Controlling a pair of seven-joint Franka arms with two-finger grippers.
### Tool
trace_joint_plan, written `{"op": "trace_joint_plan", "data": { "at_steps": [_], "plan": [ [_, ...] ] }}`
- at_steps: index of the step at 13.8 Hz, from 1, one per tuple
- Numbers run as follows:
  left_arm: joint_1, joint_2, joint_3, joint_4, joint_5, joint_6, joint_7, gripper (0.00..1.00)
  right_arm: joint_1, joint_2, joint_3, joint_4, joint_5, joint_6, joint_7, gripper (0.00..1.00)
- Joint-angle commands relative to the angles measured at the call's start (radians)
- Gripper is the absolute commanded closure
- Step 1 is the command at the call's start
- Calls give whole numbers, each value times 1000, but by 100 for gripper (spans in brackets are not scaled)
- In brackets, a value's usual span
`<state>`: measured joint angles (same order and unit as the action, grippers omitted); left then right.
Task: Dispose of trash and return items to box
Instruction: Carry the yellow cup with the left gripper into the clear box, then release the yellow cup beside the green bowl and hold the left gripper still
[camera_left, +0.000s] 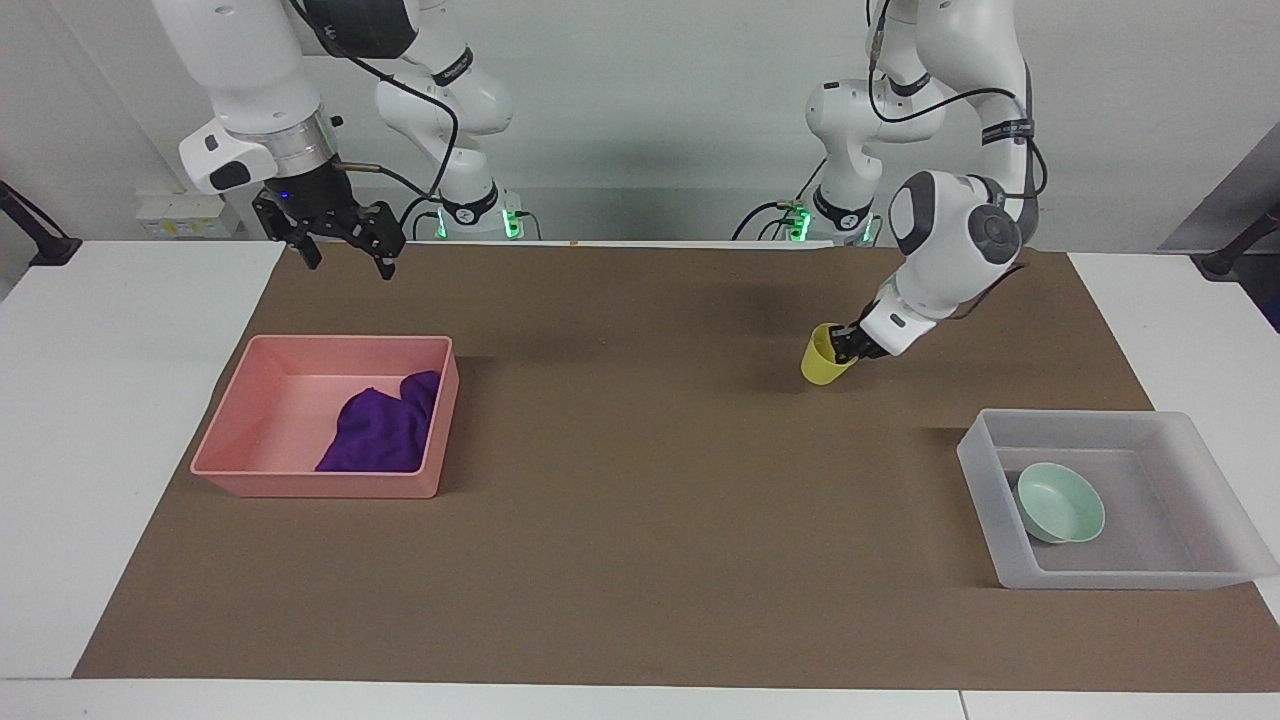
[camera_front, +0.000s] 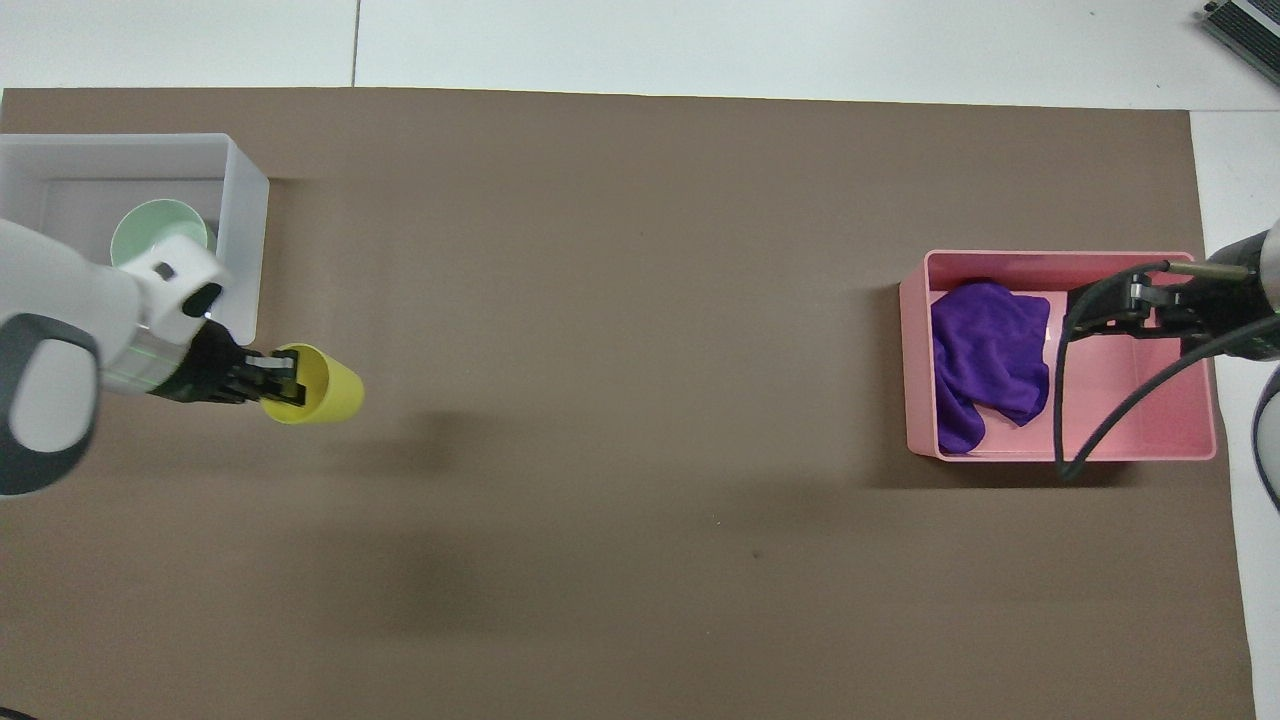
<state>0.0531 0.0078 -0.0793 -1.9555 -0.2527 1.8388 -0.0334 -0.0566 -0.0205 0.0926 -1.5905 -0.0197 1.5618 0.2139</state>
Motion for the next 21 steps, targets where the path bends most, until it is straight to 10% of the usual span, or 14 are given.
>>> {"op": "trace_joint_plan", "data": {
  "at_steps": [1, 7, 20, 21],
  "plan": [
    [114, 79, -5, 226, 71, -107, 9, 100, -16, -1, 4, 1, 27, -11, -24, 0],
    [208, 359, 9, 504, 299, -11, -17, 100, -16, -1, 4, 1, 29, -11, -24, 0],
    [202, 548, 6, 461, 218, 304, -54, 100, -16, -1, 4, 1, 27, -11, -24, 0],
    [202, 549, 7, 461, 199, 307, -46, 66, -16, -1, 4, 1, 27, -8, -24, 0]
  ]
}}
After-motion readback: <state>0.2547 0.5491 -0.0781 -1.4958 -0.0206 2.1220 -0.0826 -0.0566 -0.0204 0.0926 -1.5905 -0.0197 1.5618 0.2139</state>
